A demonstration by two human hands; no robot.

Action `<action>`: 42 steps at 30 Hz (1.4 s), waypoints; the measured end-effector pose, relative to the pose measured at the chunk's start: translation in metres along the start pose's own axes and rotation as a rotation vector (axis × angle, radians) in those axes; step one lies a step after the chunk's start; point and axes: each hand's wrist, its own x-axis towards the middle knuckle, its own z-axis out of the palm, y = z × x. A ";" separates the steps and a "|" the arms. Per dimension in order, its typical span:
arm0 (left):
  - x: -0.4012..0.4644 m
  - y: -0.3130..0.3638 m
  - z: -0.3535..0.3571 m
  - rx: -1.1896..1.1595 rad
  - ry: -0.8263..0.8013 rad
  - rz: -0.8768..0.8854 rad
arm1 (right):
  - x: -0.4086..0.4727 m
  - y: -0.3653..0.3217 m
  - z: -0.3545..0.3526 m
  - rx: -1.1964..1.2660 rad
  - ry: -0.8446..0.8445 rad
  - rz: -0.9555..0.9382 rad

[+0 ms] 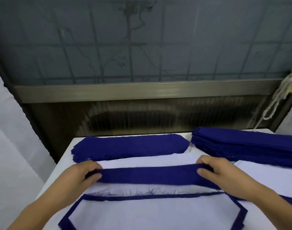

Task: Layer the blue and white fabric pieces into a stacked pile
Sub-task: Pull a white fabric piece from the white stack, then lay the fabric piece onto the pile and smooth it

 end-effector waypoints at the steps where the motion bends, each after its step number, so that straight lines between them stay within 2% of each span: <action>1: -0.009 0.004 -0.003 -0.073 -0.090 -0.001 | -0.014 0.002 -0.003 0.062 -0.063 0.021; 4: -0.018 0.018 -0.005 -0.121 -0.248 0.007 | -0.032 0.002 -0.007 0.125 -0.193 0.061; 6: -0.017 0.027 -0.005 -0.115 -0.200 0.003 | -0.032 0.001 -0.004 0.109 -0.176 0.083; 8: -0.017 0.034 -0.007 -0.107 -0.073 0.008 | -0.032 0.002 -0.001 0.101 -0.039 0.065; 11: -0.026 0.037 -0.011 -0.104 0.137 0.071 | -0.040 0.002 0.005 -0.050 0.244 -0.058; 14: -0.045 0.036 -0.004 -0.042 0.146 0.178 | -0.058 0.009 0.022 -0.218 0.373 -0.273; 17: -0.064 0.033 0.015 0.053 -0.011 0.316 | -0.076 0.025 0.052 -0.347 0.312 -0.440; 20: -0.072 0.026 0.034 0.119 -0.113 0.356 | -0.088 0.038 0.071 -0.318 0.318 -0.460; 21: -0.073 0.025 0.037 0.078 -0.150 0.335 | -0.089 0.038 0.071 -0.291 0.322 -0.443; 23: -0.073 0.019 0.042 0.035 -0.096 0.332 | -0.091 0.036 0.069 -0.288 0.322 -0.440; 26: -0.068 0.019 0.038 0.030 -0.210 0.219 | -0.093 0.037 0.068 -0.309 0.291 -0.435; 29: -0.065 0.027 0.038 0.010 -0.259 0.146 | -0.095 0.034 0.066 -0.293 0.268 -0.419; 35: -0.062 0.031 0.060 0.018 -0.129 0.091 | -0.098 0.026 0.069 -0.354 0.253 -0.451; 42: -0.053 0.030 0.049 -0.011 -0.324 0.029 | -0.092 0.021 0.063 -0.282 0.176 -0.353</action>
